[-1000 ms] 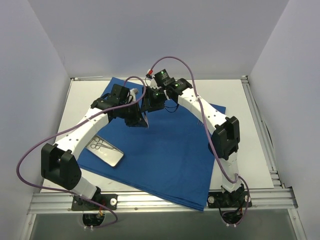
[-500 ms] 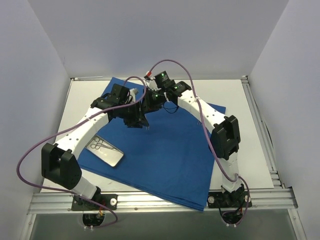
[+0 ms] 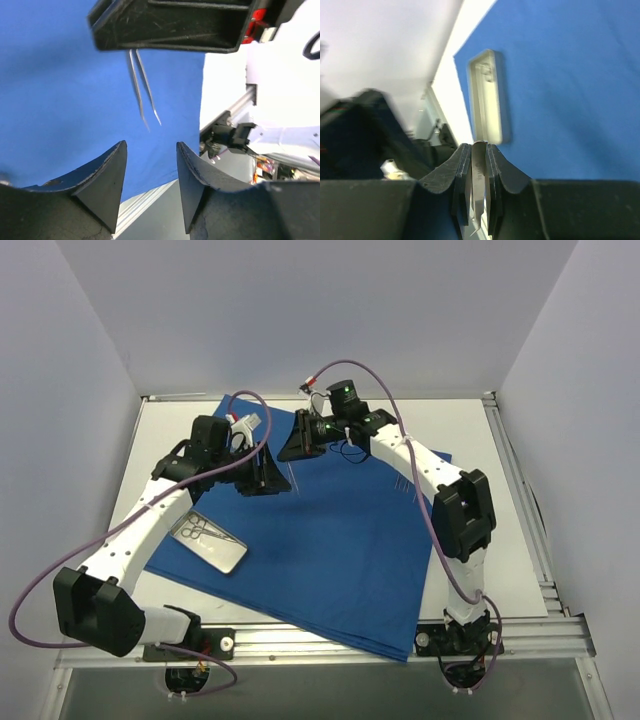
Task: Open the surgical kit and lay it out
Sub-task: Place the medical item in the surgical kit.
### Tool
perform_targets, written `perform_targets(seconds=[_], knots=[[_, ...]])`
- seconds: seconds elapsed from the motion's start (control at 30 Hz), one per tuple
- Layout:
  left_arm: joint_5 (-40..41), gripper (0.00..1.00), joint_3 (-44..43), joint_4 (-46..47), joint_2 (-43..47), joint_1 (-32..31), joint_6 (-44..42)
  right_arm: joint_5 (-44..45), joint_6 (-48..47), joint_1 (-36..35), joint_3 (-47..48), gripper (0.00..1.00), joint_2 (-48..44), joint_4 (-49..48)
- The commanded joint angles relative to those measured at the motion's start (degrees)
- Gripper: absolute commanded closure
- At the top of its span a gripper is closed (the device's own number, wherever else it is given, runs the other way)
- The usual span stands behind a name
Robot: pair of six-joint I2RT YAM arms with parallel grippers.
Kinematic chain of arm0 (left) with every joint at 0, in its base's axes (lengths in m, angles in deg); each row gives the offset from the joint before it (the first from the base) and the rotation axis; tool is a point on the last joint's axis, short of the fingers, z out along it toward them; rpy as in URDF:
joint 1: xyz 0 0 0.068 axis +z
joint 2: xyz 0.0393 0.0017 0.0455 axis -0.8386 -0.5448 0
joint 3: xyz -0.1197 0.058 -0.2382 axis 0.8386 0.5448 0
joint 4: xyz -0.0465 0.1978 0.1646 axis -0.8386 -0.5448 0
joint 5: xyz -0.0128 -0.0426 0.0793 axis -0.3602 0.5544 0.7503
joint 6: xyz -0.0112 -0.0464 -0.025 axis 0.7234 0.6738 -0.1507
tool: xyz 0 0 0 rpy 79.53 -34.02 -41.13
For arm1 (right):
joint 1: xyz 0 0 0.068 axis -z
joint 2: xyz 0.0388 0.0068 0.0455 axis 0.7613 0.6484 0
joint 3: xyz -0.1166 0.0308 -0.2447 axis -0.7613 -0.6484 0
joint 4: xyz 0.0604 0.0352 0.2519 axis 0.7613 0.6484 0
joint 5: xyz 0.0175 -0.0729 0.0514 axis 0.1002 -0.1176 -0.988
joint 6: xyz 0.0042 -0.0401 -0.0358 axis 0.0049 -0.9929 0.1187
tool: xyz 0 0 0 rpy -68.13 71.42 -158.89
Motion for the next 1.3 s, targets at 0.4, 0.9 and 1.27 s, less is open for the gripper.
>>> perform_targets(seconds=[0.4, 0.9, 1.27], knots=[[-7.53, 0.48, 3.92, 16.02, 1.08, 0.18, 5.54, -8.33, 9.16, -0.49, -2.40, 1.00, -6.79, -16.29], [-4.65, 0.98, 5.24, 17.44, 0.81, 1.68, 8.53, -8.07, 10.22, -0.76, -2.41, 0.98, -6.44, -15.43], [9.06, 0.98, 0.94, 2.94, -0.42, 1.50, 6.51, 14.66, -5.42, -4.18, 20.36, 0.64, 1.39, 21.22]])
